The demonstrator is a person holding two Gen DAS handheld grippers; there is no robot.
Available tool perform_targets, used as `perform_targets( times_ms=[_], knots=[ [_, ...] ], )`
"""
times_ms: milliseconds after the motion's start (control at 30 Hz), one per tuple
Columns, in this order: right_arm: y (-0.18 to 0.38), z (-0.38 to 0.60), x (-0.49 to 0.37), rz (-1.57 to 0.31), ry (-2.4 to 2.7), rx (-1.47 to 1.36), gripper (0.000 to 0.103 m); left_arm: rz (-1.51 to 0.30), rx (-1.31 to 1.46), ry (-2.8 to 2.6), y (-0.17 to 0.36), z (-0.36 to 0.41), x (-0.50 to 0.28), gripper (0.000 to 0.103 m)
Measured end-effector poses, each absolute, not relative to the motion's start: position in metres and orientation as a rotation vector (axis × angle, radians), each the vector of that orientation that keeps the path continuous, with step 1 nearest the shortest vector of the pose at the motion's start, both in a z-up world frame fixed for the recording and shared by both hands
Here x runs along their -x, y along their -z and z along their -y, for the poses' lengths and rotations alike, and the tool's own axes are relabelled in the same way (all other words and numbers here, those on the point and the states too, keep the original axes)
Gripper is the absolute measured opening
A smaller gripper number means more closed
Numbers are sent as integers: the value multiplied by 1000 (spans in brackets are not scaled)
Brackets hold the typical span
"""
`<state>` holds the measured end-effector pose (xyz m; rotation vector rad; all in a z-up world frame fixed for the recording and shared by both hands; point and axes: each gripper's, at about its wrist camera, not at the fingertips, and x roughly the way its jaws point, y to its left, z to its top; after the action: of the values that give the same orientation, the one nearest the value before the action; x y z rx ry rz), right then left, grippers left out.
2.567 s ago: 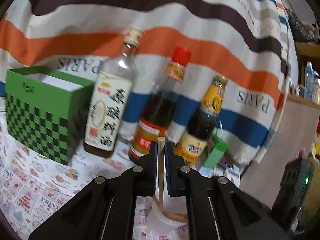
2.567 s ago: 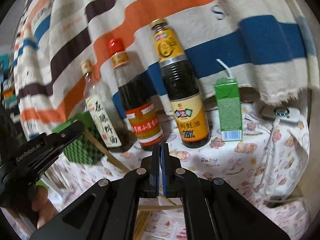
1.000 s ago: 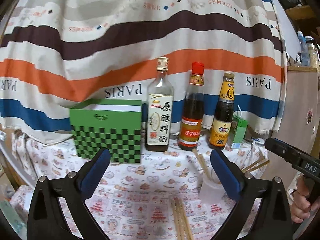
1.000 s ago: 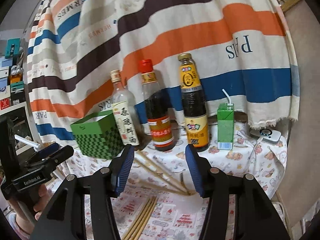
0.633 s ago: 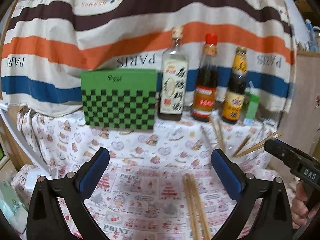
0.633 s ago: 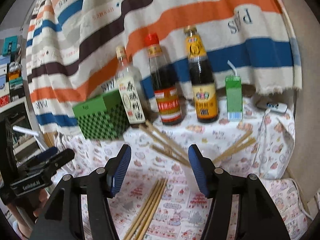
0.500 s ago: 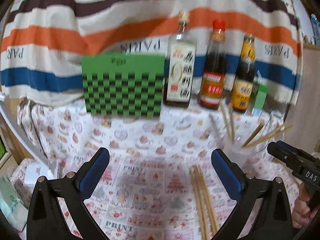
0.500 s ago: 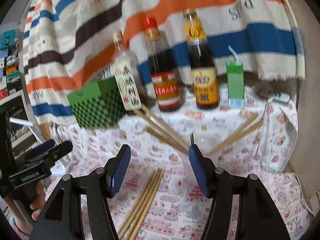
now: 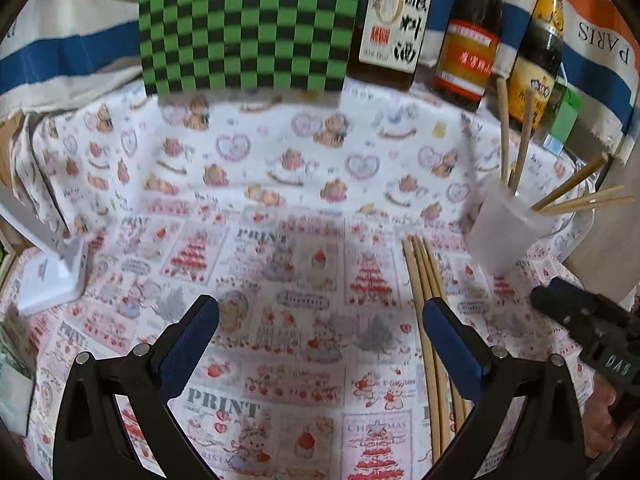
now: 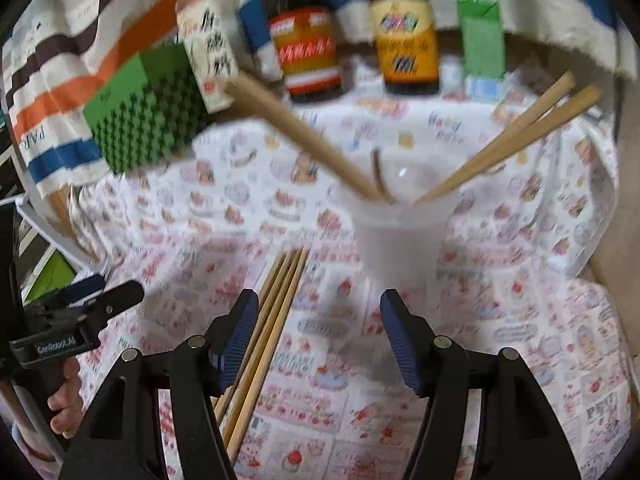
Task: Organize utensils
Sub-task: 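Lower both tools to the bundle and grasp a chopstick with the right tool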
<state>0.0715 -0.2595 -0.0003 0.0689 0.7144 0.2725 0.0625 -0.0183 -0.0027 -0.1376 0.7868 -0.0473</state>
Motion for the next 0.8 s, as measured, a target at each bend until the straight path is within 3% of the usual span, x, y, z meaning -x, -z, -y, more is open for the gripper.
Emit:
perform_targets(
  times_ms=[300,800],
  knots=[
    [37,233,-85,-911,-310,13,66,-874,125,7,23,19,-74,101],
    [56,220,-87,-998,-331,58,65,-935,117,5,31,20,-78,101]
  ],
)
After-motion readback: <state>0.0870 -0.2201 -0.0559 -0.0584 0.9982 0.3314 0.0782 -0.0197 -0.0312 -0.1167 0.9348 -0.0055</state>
